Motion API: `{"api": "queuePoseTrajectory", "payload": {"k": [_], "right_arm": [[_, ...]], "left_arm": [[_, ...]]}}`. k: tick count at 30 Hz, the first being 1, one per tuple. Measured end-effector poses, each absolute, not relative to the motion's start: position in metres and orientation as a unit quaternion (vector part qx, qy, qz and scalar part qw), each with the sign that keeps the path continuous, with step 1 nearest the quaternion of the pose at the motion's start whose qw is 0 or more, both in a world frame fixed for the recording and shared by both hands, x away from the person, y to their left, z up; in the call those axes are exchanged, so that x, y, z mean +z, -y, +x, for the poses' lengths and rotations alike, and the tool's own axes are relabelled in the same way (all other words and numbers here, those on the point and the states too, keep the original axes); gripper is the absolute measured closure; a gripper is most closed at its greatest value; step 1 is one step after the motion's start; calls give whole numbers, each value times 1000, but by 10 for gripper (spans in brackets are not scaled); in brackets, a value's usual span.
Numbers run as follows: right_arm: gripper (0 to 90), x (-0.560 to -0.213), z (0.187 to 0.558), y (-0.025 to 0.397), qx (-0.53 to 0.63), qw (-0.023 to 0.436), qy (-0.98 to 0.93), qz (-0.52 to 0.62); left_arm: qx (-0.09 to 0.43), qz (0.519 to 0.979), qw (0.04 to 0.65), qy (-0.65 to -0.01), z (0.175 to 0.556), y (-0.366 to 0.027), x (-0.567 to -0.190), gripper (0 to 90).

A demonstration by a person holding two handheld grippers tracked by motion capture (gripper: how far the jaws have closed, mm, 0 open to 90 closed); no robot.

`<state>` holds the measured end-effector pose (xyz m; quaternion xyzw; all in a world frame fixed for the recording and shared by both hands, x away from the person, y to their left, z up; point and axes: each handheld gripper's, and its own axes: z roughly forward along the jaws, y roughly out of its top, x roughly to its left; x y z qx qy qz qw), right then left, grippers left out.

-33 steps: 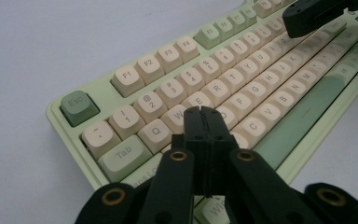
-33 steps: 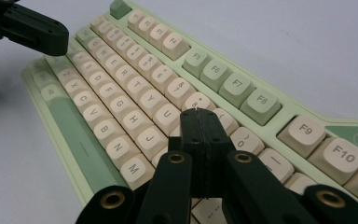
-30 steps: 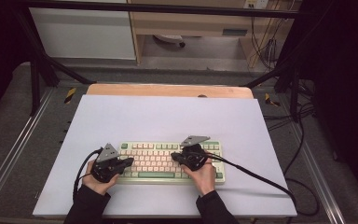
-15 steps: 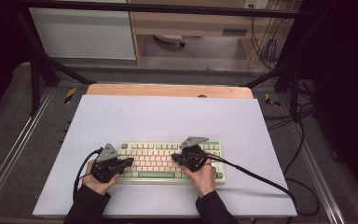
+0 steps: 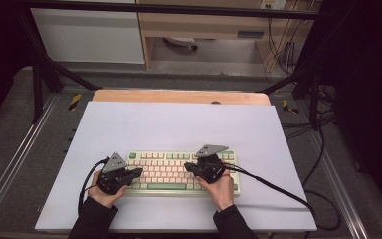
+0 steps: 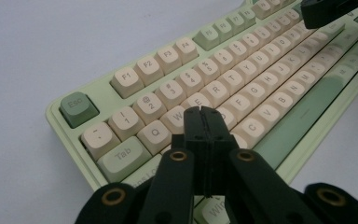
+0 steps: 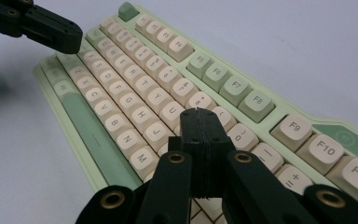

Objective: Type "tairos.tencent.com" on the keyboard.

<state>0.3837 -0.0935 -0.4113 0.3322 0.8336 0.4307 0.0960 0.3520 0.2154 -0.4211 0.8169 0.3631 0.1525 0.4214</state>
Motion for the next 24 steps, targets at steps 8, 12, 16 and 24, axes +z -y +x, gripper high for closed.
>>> {"api": "queuePoseTrajectory", "payload": {"k": [8, 12, 16, 24], "right_arm": [[900, -405, 378, 98, 435, 97, -834, 325], [900, -405, 376, 102, 438, 95, -833, 323], [900, -406, 373, 107, 440, 93, -832, 325], [900, -409, 369, 113, 440, 89, -832, 326]], "left_arm": [[154, 816, 421, -364, 352, -214, -421, 900], [153, 817, 419, -364, 353, -212, -421, 900], [154, 819, 417, -362, 354, -209, -422, 900], [153, 823, 411, -360, 357, -201, -425, 900]]}}
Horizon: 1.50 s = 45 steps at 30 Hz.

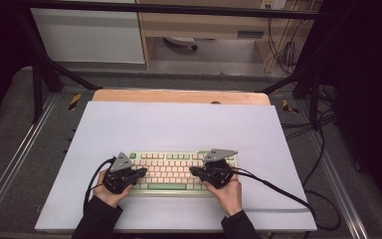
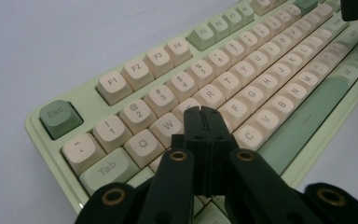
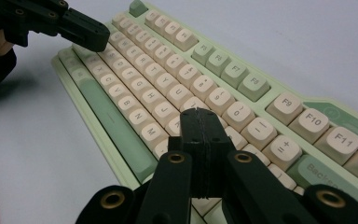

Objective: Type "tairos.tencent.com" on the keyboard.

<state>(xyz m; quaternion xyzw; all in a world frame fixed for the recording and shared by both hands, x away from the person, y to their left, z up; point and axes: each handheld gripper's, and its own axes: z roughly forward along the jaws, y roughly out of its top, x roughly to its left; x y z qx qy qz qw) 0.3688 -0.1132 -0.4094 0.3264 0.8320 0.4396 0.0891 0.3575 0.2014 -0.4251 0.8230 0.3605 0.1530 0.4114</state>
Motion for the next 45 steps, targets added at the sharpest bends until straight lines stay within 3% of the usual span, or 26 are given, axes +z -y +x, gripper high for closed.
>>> {"api": "queuePoseTrajectory", "payload": {"k": [45], "right_arm": [[900, -412, 364, 115, 446, 81, -832, 320]], "left_arm": [[153, 819, 420, -360, 354, -211, -421, 900]]}}
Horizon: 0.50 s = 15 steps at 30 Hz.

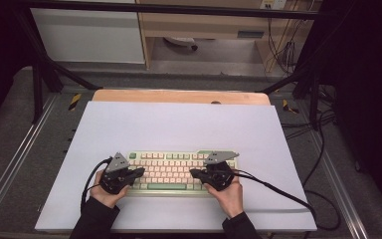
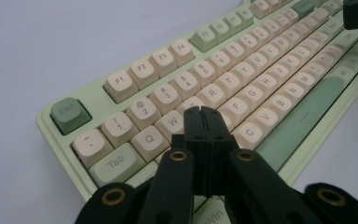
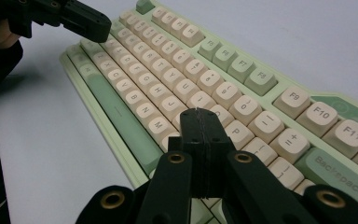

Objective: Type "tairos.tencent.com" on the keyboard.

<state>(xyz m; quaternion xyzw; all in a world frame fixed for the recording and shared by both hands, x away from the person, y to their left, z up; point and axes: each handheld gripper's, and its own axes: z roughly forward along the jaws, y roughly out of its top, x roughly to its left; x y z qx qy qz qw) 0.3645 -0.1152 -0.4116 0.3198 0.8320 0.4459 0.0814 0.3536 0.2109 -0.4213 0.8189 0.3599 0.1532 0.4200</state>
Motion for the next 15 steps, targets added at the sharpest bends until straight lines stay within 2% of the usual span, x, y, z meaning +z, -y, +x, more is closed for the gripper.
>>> {"api": "queuePoseTrajectory", "payload": {"k": [15], "right_arm": [[900, -425, 365, 103, 434, 63, -842, 313]], "left_arm": [[152, 817, 422, -363, 353, -215, -421, 900]]}}
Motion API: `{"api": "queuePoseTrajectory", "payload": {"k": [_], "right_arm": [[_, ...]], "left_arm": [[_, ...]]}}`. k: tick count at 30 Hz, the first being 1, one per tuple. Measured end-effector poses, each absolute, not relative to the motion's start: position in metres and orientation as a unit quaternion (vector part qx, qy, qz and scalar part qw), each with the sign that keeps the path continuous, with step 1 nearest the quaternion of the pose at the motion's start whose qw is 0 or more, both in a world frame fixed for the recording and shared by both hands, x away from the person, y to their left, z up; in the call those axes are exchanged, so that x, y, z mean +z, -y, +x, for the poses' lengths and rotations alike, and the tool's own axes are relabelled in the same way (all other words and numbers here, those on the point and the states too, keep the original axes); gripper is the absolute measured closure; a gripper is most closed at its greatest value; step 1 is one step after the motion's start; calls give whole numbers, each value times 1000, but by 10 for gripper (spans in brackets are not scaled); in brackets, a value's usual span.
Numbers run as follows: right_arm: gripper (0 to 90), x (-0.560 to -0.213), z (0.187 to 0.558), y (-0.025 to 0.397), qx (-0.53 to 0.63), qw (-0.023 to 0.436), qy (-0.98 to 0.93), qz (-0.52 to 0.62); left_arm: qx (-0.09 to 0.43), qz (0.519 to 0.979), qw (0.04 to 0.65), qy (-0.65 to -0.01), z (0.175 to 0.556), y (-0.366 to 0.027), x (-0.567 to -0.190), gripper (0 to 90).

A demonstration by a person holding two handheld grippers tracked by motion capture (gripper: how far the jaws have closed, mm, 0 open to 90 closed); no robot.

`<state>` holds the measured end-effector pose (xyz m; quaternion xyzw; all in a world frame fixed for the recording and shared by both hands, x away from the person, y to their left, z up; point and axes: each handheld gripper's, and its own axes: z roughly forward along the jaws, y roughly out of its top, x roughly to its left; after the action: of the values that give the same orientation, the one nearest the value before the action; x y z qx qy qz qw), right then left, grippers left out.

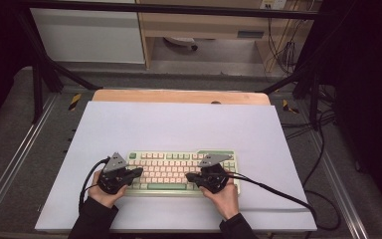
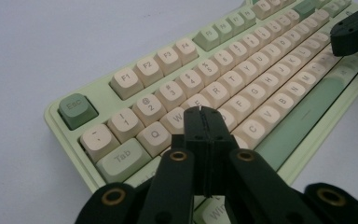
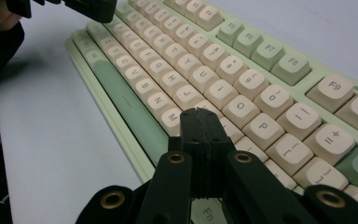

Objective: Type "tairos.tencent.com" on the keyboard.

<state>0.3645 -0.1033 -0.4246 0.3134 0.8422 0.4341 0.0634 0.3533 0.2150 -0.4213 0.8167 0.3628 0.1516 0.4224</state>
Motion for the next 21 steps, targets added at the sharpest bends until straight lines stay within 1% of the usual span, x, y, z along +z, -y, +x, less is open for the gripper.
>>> {"api": "queuePoseTrajectory", "payload": {"k": [21], "right_arm": [[900, -432, 365, 102, 406, 70, -854, 317]], "left_arm": [[150, 818, 421, -363, 353, -215, -422, 900]]}}
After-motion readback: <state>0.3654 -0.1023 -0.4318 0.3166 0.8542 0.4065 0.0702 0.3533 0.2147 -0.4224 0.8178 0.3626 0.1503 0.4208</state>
